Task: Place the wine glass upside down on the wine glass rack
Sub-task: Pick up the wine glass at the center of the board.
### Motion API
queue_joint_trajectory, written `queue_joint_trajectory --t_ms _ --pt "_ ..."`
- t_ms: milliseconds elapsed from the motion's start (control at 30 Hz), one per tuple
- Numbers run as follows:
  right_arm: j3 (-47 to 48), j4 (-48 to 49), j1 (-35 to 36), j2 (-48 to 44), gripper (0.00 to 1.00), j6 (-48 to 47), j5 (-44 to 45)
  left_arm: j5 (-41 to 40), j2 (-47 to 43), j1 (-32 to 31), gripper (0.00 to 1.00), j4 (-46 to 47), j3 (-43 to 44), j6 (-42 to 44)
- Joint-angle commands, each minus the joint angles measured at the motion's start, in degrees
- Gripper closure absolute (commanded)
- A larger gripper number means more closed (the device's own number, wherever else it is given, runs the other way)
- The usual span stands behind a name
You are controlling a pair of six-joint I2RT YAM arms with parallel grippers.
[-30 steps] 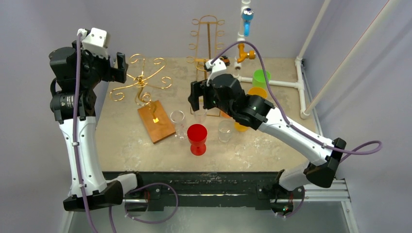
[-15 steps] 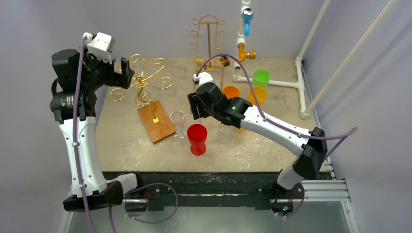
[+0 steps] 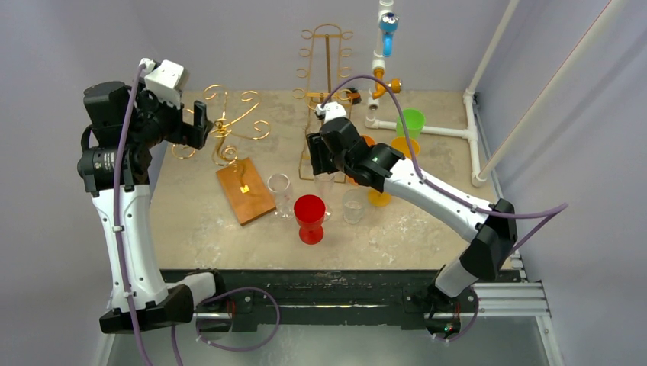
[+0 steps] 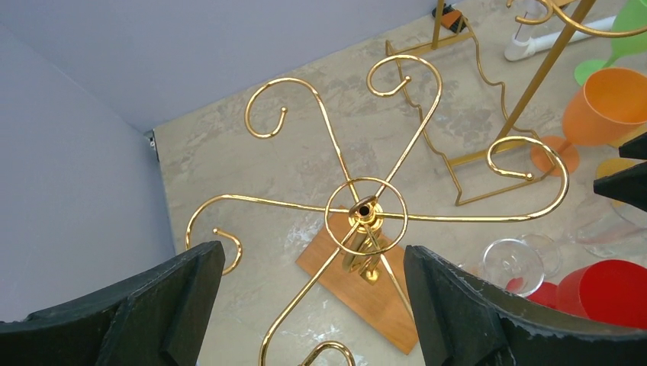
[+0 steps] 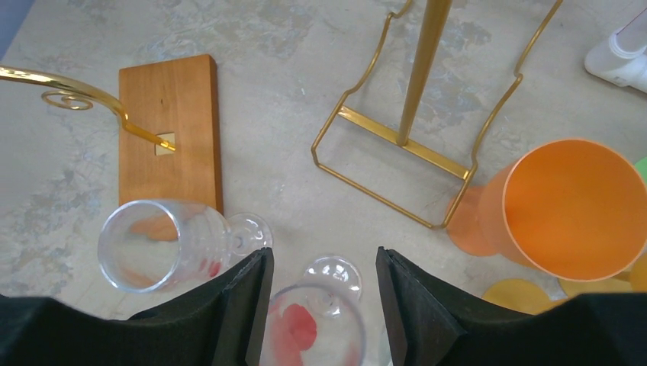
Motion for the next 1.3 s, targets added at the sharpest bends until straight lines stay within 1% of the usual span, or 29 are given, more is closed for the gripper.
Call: queue_joint_trajectory --t_ms 0,167,467,800,1033,1267 --pt "-0.1 1.7 0.3 -2.0 0.4 -1.2 -1.0 -2.4 -0.1 0.0 0.05 -3.5 2.2 0.3" --pt "0.0 1.0 1.1 -1.3 0.4 -1.5 -1.3 -3.1 -0.3 -0.1 0.05 -3.5 2.3 0.7" --pt "1.9 -2.4 1.1 -3.9 0.39 -2.2 -0.3 -3.2 0.0 0.0 0.05 -3.6 2.4 1.0" --pt "0.7 -7.6 1.2 -6.2 0.45 -3.9 -3.6 -2.4 1.8 0.0 0.05 -6.1 4.1 3.0" --pt "-0.4 -7.9 1.2 -3.7 0.49 -4.3 -6.8 -2.3 2.3 -0.1 0.04 -6.6 6.0 2.7" --pt "0.2 -8.5 1.2 -1.0 0.51 -4.5 -7.0 -0.5 1.8 0.0 0.04 -5.8 6.4 0.5"
